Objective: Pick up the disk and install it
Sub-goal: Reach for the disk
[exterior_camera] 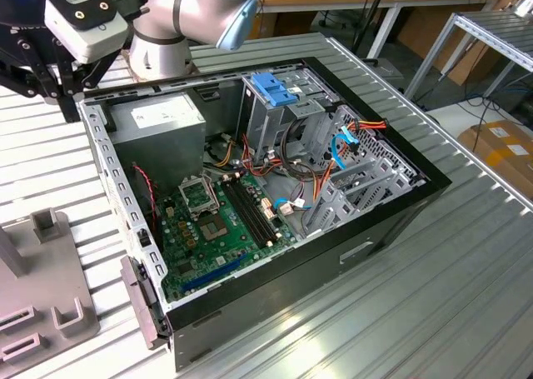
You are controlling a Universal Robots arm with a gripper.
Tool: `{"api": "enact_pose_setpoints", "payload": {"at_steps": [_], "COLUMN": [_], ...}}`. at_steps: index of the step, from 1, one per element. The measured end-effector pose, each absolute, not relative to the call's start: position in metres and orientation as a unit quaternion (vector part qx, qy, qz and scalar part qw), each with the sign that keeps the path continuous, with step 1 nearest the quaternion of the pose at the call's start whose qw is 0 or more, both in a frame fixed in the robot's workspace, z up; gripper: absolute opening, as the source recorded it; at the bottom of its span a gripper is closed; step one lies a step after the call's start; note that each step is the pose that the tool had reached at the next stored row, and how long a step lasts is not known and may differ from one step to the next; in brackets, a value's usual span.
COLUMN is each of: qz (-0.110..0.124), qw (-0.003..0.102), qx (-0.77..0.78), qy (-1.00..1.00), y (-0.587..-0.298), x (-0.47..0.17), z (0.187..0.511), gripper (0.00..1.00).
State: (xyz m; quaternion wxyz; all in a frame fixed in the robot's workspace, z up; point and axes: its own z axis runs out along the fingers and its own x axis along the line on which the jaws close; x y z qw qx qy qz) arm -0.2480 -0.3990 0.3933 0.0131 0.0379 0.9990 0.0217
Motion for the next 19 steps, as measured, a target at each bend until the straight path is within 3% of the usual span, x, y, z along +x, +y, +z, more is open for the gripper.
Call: {"api": "enact_pose_setpoints", "payload": {"at_steps": [19], "qz": [0.022], "qw": [0.013], "qx": [0.038], "qy": [0.999], "y": [-0.399], "x": [-0.279], "z": [0.393], "gripper": [0.11]}}
